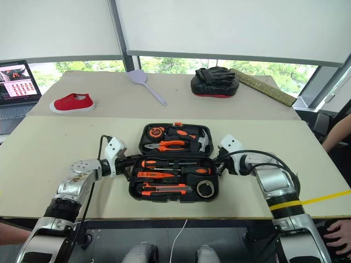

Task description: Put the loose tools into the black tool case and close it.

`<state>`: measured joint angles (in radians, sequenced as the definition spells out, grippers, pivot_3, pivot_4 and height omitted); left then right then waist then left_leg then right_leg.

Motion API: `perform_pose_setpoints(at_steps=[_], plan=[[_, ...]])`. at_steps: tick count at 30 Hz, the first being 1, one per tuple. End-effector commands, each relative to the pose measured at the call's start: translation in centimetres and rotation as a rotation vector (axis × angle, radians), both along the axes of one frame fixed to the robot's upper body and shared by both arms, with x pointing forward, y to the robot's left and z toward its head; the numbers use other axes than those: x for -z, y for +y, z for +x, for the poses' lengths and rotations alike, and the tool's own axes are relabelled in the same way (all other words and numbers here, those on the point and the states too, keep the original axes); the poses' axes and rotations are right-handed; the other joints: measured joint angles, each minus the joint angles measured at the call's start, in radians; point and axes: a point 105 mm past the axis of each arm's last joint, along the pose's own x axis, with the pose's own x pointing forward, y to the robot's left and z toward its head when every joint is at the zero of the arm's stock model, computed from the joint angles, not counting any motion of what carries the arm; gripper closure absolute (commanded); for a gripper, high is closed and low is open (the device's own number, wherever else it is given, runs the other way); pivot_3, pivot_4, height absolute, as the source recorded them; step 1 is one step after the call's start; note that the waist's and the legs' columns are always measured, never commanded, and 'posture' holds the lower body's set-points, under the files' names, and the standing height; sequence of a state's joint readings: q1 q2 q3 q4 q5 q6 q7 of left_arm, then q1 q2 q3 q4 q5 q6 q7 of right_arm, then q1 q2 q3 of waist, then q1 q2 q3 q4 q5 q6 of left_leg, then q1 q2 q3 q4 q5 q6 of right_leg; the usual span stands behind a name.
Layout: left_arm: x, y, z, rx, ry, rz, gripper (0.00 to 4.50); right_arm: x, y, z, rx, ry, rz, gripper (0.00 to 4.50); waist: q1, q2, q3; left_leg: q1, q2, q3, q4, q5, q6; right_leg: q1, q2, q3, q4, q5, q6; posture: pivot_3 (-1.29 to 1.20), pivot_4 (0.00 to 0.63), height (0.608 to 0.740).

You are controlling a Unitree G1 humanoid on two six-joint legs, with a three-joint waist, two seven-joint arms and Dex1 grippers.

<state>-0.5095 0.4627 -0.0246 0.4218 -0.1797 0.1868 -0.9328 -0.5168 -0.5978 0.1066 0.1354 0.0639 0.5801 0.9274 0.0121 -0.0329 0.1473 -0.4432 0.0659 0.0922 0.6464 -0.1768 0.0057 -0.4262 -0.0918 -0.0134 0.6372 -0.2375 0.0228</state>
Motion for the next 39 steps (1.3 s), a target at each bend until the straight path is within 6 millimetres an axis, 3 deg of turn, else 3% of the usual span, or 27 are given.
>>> perform_pose_setpoints(at_steps=[1, 3, 4, 7, 10, 12, 14, 16, 19, 26, 37, 39], plan=[[-1.7, 0.1, 0.2, -0.020, 0.021, -0.058, 4.24, -2.4, 0.0, 0.0, 0.025, -0.075, 0.073, 4.50, 0.000, 0.000, 0.000, 0.000, 0.000, 0.000, 0.000, 0.000, 0.000, 0.000, 0.000, 0.000, 0.000, 0.000, 0.000, 0.00, 0.150, 0.740], [-2.0, 1.2, -0.5, -0.021, 0.060, -0.032, 3.76, -2.8, -0.8, -0.5, 0.065, -0.019, 0.113, 4.50, -0.002, 0.000, 0.000, 0.000, 0.000, 0.000, 0.000, 0.000, 0.000, 0.000, 0.000, 0.000, 0.000, 0.000, 0.000, 0.00, 0.150, 0.740], [-2.2, 1.8, -0.9, -0.021, 0.070, -0.014, 3.36, -3.0, -1.0, -1.0, 0.063, 0.009, 0.119, 3.91, -0.003, 0.000, 0.000, 0.000, 0.000, 0.000, 0.000, 0.000, 0.000, 0.000, 0.000, 0.000, 0.001, 0.000, 0.000, 0.00, 0.150, 0.740], [-4.3, 4.7, -0.8, -0.132, 0.045, -0.010, 2.33, -4.2, -1.7, -1.9, 0.067, 0.013, 0.121, 3.09, -0.007, 0.000, 0.000, 0.001, 0.001, -0.001, 0.000, 0.000, 0.000, 0.000, 0.001, 0.001, 0.001, 0.000, 0.000, 0.00, 0.150, 0.740], [-6.0, 6.9, -1.1, -0.191, 0.065, 0.005, 1.15, -4.7, -2.3, -2.9, 0.106, 0.099, 0.147, 1.98, -0.008, -0.001, 0.001, 0.002, 0.001, -0.001, 0.000, 0.000, 0.000, 0.000, 0.001, 0.000, 0.002, 0.000, 0.000, 0.00, 0.150, 0.740], [-6.5, 7.7, -1.2, -0.235, 0.109, 0.028, 0.38, -5.0, -2.7, -3.2, 0.181, 0.169, 0.125, 1.16, -0.010, -0.001, 0.001, 0.002, 0.001, -0.001, 0.000, 0.000, 0.000, 0.000, 0.001, 0.000, 0.003, 0.000, 0.000, 0.00, 0.150, 0.740], [-8.3, 6.6, -1.2, -0.207, 0.162, -0.079, 0.00, -5.5, -2.4, -3.2, 0.219, 0.241, 0.121, 0.62, -0.011, -0.001, 0.002, 0.003, 0.001, -0.001, 0.000, 0.000, 0.000, 0.001, 0.000, 0.001, 0.003, -0.001, -0.001, 0.00, 0.150, 0.740], [-9.1, 5.1, -1.4, -0.154, 0.228, -0.116, 0.00, -6.2, -1.8, -3.0, 0.231, 0.293, 0.141, 0.01, -0.009, -0.003, 0.004, 0.002, 0.001, -0.001, 0.001, 0.002, 0.000, -0.001, 0.000, 0.001, 0.003, -0.001, -0.001, 0.00, 0.150, 0.740], [-8.1, 3.5, 0.5, -0.218, 0.302, -0.092, 0.00, -7.8, -0.6, -0.6, 0.279, 0.299, 0.264, 0.01, -0.009, -0.003, 0.004, 0.003, 0.001, -0.002, 0.001, 0.002, 0.001, 0.001, 0.000, 0.000, 0.003, 0.000, -0.001, 0.00, 0.150, 0.740], [-7.2, 1.6, 3.5, -0.289, 0.346, -0.088, 0.00, -7.4, -0.1, 3.4, 0.403, 0.283, 0.275, 0.01, -0.010, -0.004, 0.005, 0.001, -0.001, -0.001, 0.001, 0.003, 0.001, 0.000, 0.000, 0.001, 0.003, 0.000, 0.000, 0.00, 0.150, 0.740], [-5.8, 0.1, 4.5, -0.272, 0.402, -0.082, 0.00, -5.8, 0.1, 5.1, 0.464, 0.300, 0.256, 0.01, -0.025, -0.004, 0.005, -0.009, -0.001, -0.001, 0.000, 0.003, 0.001, -0.010, 0.000, 0.001, 0.006, 0.000, 0.000, 0.00, 0.150, 0.740], [-5.5, 0.0, 4.6, -0.277, 0.405, -0.083, 0.52, -5.4, 0.1, 5.1, 0.466, 0.308, 0.249, 0.51, -0.025, -0.004, 0.005, -0.009, -0.001, -0.001, 0.000, 0.003, 0.001, -0.011, 0.000, 0.001, 0.007, 0.000, 0.000, 0.00, 0.150, 0.740]])
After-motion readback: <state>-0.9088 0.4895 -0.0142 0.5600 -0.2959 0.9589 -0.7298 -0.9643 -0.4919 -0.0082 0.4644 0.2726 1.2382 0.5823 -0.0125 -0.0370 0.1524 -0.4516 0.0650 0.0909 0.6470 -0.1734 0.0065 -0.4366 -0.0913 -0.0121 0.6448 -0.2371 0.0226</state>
